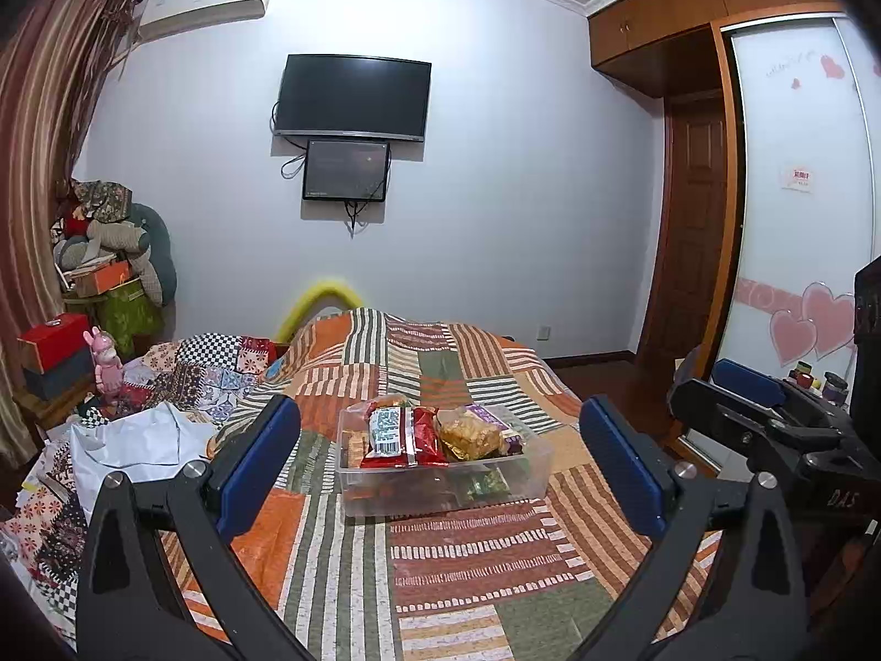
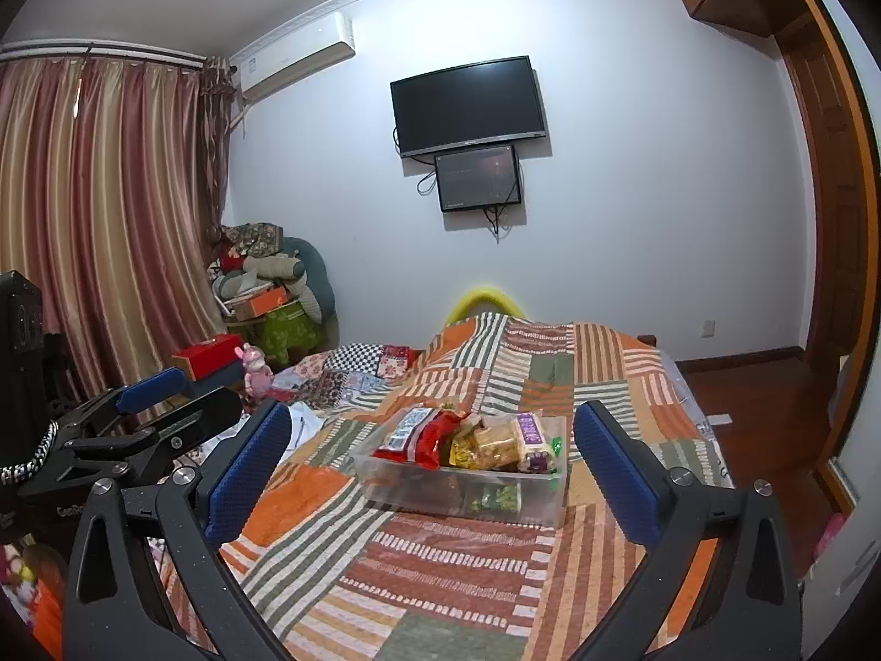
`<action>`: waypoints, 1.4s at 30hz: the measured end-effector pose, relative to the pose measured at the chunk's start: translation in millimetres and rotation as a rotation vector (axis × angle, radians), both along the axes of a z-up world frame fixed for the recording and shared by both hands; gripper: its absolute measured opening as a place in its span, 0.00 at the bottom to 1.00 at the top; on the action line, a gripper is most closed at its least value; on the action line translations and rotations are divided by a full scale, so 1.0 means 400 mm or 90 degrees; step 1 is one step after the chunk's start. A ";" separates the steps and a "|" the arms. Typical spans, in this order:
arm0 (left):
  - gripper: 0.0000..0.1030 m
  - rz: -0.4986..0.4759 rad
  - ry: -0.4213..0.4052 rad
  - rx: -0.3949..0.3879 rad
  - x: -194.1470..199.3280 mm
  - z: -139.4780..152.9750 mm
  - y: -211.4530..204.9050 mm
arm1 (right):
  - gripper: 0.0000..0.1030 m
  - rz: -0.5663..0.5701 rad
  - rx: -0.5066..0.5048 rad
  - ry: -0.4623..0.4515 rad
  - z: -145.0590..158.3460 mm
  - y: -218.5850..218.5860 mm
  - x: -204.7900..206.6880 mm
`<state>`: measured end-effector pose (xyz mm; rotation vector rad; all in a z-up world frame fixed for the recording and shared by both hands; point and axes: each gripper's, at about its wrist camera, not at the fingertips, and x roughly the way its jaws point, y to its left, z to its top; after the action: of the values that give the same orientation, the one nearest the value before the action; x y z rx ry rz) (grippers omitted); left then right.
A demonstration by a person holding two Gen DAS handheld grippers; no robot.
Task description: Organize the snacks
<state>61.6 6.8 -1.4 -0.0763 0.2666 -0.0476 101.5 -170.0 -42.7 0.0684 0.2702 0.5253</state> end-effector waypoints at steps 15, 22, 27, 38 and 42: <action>1.00 -0.004 -0.005 -0.006 -0.008 0.003 -0.006 | 1.00 0.001 0.004 0.004 0.000 -0.006 0.000; 1.00 -0.001 -0.007 -0.003 -0.008 0.005 -0.005 | 1.00 0.001 0.005 0.003 0.000 -0.005 -0.001; 1.00 -0.006 -0.014 -0.008 -0.014 0.006 -0.002 | 1.00 -0.003 0.003 0.003 0.000 -0.005 0.000; 1.00 0.002 -0.015 -0.007 -0.014 0.007 -0.006 | 1.00 -0.016 -0.005 -0.005 0.003 -0.002 -0.012; 1.00 0.003 -0.011 -0.012 -0.012 0.004 -0.005 | 1.00 -0.015 -0.005 -0.004 0.004 0.000 -0.012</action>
<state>56.7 4.9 0.2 -0.0947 0.2492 -0.0452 96.8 -170.2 -41.0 0.0616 0.2654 0.5008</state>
